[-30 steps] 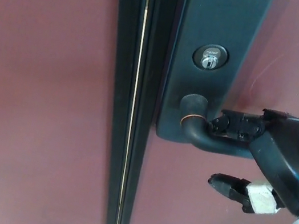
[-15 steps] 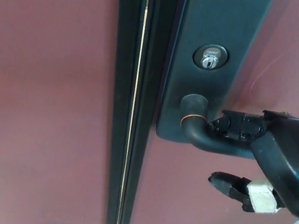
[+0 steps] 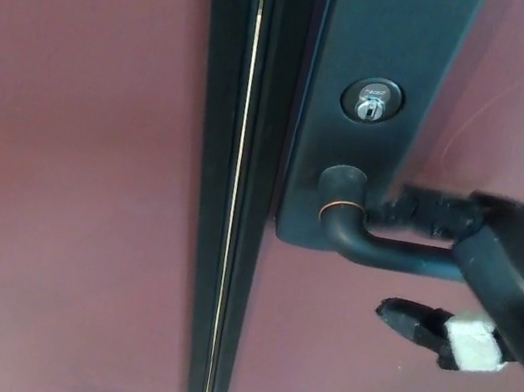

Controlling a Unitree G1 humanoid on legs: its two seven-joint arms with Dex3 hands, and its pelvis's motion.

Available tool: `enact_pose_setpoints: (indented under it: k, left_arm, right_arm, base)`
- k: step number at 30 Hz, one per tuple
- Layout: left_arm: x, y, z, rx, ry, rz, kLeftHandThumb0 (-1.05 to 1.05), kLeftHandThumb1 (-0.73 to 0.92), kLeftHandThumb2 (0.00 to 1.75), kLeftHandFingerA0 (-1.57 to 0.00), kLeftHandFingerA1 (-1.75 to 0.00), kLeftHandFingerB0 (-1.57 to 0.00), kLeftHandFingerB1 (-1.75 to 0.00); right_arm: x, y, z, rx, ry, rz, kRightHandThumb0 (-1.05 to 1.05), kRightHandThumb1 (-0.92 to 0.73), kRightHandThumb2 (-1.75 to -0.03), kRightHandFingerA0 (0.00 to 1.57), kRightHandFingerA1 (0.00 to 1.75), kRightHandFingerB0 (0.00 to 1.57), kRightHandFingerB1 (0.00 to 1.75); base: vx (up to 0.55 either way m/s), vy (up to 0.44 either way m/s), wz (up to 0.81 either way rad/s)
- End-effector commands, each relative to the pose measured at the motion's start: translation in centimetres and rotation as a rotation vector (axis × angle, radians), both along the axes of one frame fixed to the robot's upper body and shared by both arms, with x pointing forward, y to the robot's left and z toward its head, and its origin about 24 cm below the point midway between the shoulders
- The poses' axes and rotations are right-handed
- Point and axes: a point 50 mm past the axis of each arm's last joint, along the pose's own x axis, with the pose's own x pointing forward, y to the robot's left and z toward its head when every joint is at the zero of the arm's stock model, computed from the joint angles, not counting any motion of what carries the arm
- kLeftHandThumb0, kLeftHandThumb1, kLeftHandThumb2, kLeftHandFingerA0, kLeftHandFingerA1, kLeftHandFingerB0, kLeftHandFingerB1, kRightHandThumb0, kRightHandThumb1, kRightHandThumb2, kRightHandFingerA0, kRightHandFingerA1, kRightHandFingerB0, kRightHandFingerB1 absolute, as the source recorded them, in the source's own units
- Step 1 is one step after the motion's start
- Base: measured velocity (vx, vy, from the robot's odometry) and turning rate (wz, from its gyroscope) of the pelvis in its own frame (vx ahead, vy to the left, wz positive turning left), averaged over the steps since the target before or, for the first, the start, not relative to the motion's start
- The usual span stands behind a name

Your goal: The robot walks towards the door handle and put its right hand on it and twist the handle

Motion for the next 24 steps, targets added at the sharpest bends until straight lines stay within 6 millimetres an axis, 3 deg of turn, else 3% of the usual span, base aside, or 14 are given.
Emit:
enact_pose_setpoints:
  k: [1,2,3,4,5,14,24]
  left_arm:
    - [-0.2,0.3,0.1,0.006,0.016,0.009,-0.29,0.54,0.56,-0.58,-0.45,-0.45,-0.39]
    - [-0.2,0.4,0.1,0.006,0.016,0.008,-0.29,0.54,0.56,-0.58,-0.45,-0.45,-0.39]
    - [-0.2,0.4,0.1,0.007,0.020,0.006,-0.30,0.54,0.56,-0.58,-0.45,-0.44,-0.39]
    - [-0.2,0.4,0.1,0.009,0.019,0.005,-0.30,0.54,0.56,-0.58,-0.45,-0.44,-0.39]
    - [-0.2,0.4,0.1,0.012,0.018,0.001,-0.30,0.54,0.56,-0.58,-0.45,-0.44,-0.39]
    - [-0.3,0.4,0.0,0.014,0.017,-0.002,-0.30,0.54,0.56,-0.58,-0.45,-0.44,-0.39]
    - [-0.3,0.5,0.1,0.016,0.024,-0.011,-0.30,0.54,0.56,-0.58,-0.45,-0.44,-0.39]
  right_arm:
    - [-1.1,-0.7,2.0,0.055,-0.082,0.033,-0.30,-0.26,-0.86,0.08,0.51,0.07,0.48]
    - [-1.3,-0.9,2.4,0.084,-0.120,0.035,-0.30,-0.26,-0.86,0.08,0.51,0.07,0.48]
    - [-1.6,-1.1,2.8,0.112,-0.160,0.039,-0.62,-0.51,-0.56,0.21,0.33,0.21,0.29]
    - [-1.9,-1.3,3.0,0.127,-0.176,0.041,-0.64,-0.51,-0.56,0.20,0.32,0.19,0.28]
    - [-2.1,-1.5,3.3,0.142,-0.189,0.044,-0.34,-0.25,-0.86,0.01,0.48,0.00,0.46]
    - [-4.0,-3.3,5.3,0.126,-0.261,0.020,-0.37,-0.23,-0.87,0.01,0.49,0.00,0.47]
    - [-5.2,-5.6,4.7,0.111,-0.213,-0.008,-0.37,-0.24,-0.88,0.01,0.49,0.00,0.47]
  base:
    - [0.00,0.000,0.00]
    - [0.00,0.000,0.00]
    - [0.00,0.000,0.00]
    - [0.00,0.000,0.00]
    - [0.00,0.000,0.00]
    - [0.00,0.000,0.00]
    - [0.00,0.000,0.00]
